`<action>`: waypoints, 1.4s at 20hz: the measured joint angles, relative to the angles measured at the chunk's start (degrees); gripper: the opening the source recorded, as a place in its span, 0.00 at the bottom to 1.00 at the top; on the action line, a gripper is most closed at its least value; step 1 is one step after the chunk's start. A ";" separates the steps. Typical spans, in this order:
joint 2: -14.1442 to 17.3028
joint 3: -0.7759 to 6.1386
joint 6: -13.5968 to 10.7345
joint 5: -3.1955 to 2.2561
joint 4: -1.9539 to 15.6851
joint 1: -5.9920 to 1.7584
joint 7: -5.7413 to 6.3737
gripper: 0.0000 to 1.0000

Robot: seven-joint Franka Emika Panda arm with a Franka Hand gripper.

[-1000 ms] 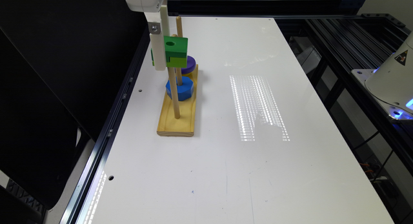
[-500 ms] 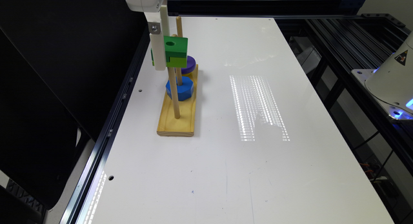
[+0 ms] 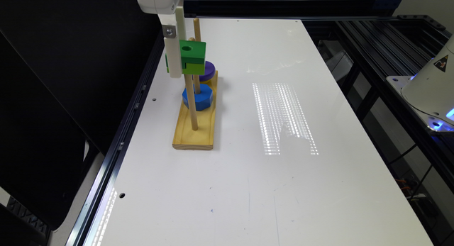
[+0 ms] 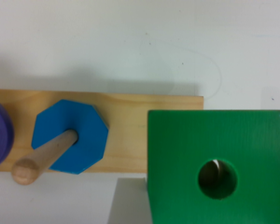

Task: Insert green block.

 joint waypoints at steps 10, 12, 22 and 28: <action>0.32 0.00 0.20 -0.07 0.01 0.00 0.00 0.00; 0.71 0.00 0.50 -0.12 0.00 0.01 0.00 0.00; 1.11 0.00 0.80 -0.27 0.00 0.01 0.00 0.00; 3.00 -0.01 2.28 -0.67 -0.01 0.01 0.01 0.00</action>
